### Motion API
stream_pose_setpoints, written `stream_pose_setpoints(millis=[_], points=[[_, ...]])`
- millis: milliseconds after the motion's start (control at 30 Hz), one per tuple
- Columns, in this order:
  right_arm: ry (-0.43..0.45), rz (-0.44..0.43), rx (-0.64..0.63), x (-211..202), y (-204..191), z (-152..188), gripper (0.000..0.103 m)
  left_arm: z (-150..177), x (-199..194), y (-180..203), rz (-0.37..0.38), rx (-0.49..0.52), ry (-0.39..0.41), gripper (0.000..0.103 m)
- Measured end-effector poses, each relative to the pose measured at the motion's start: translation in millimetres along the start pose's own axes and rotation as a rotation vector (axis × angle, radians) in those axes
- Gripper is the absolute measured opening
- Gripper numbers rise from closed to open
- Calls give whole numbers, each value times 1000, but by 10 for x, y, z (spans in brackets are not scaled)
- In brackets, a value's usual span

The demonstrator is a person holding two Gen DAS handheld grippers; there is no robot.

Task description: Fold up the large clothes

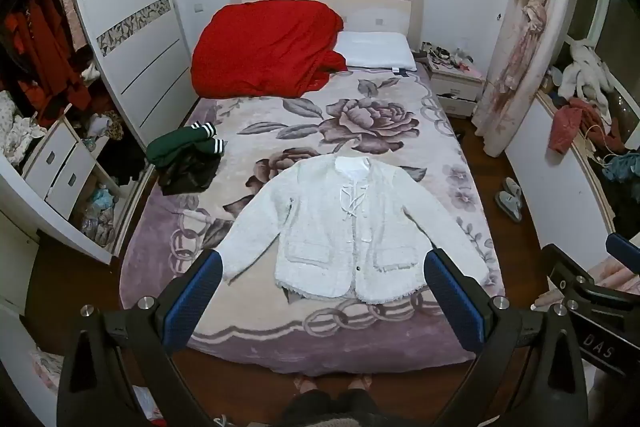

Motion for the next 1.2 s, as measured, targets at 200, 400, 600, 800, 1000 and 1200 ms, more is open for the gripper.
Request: stream_pose_setpoints(millis=[200, 400, 600, 800, 1000, 1200], points=[[1, 9, -5, -9, 9, 1, 103, -2, -9, -1, -2, 5, 0, 103], [3, 4, -3, -25, 26, -8, 103, 46, 9, -16, -6, 1, 6, 103], [5, 1, -6, -19, 29, 19, 103, 40, -39, -39, -9, 5, 5, 103], [6, 1, -11, -20, -15, 18, 103, 35, -70, -30, -12, 7, 9, 103], [8, 2, -12, -86, -32, -3, 103, 19, -100, -57, -8, 4, 10, 103], [8, 0, -13, -111, -5, 2, 103, 30, -140, -70, -9, 6, 12, 103]])
Point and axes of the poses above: each gripper's, at about its wrist camera, not at the fingertips, and x roughly the way its jaws point, y to its right, z to its underside, the point moved 1 cm from there along x, roughly the way its jaws point, and after that the axes turned 7 degrees about x, right-handed, at the moved point
